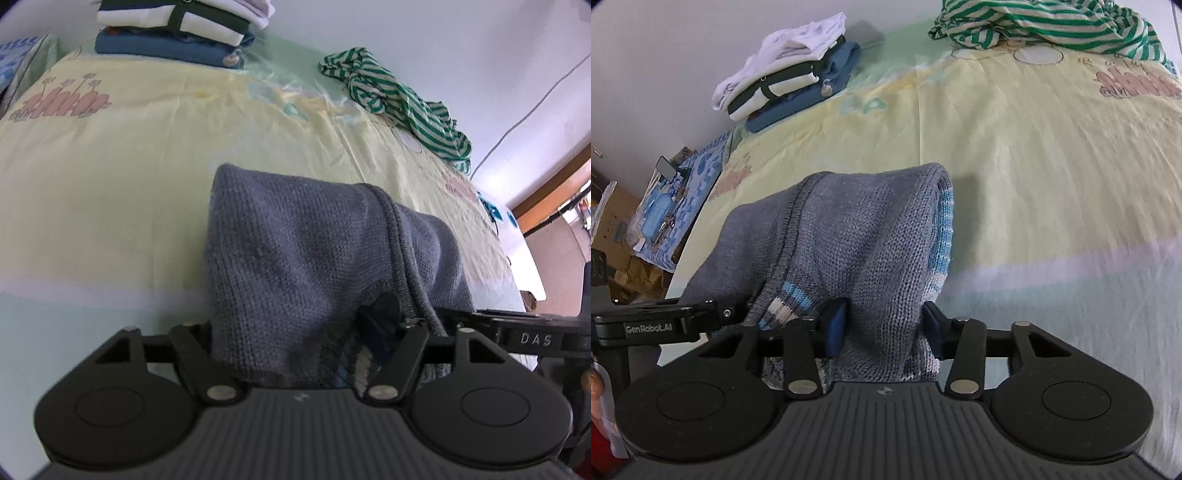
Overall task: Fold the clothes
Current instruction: 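Carry the grey sweater with both grippers toward the folded clothes stack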
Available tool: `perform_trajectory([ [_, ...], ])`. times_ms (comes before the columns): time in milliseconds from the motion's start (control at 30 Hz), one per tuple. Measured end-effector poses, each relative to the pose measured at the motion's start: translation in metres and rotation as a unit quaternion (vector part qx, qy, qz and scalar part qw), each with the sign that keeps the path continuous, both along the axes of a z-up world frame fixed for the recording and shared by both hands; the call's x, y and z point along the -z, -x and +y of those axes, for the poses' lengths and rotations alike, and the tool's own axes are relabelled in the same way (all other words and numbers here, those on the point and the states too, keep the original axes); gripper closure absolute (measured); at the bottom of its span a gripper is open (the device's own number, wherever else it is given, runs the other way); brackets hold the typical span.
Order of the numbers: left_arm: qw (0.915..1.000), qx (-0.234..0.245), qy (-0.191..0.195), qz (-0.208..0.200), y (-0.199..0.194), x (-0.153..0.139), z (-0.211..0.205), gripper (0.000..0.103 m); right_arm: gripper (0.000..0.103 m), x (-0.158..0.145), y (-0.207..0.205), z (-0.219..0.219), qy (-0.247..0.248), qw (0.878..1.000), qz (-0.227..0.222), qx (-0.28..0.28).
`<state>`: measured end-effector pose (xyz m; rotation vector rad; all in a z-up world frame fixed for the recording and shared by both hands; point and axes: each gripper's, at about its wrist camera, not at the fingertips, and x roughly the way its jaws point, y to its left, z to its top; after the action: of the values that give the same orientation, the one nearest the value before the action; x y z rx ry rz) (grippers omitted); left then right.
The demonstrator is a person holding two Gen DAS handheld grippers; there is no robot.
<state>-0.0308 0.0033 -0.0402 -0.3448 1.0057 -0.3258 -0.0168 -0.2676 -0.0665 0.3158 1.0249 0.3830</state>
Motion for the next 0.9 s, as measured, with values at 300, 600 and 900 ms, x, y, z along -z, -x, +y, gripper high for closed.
perform_trajectory([
  [300,0.9998,0.002,0.017,-0.014,0.004,-0.008,0.008,0.060,0.069,-0.009,0.004,-0.003,0.000,1.000,-0.024,-0.005],
  [600,0.9955,0.022,0.087,0.032,-0.016,0.009,0.033,0.030,0.054,-0.001,-0.007,-0.011,-0.023,0.999,-0.001,-0.022],
  [900,0.9977,0.053,0.040,-0.010,-0.018,0.008,0.008,0.031,0.054,0.009,-0.020,-0.018,-0.060,0.998,0.014,-0.032],
])
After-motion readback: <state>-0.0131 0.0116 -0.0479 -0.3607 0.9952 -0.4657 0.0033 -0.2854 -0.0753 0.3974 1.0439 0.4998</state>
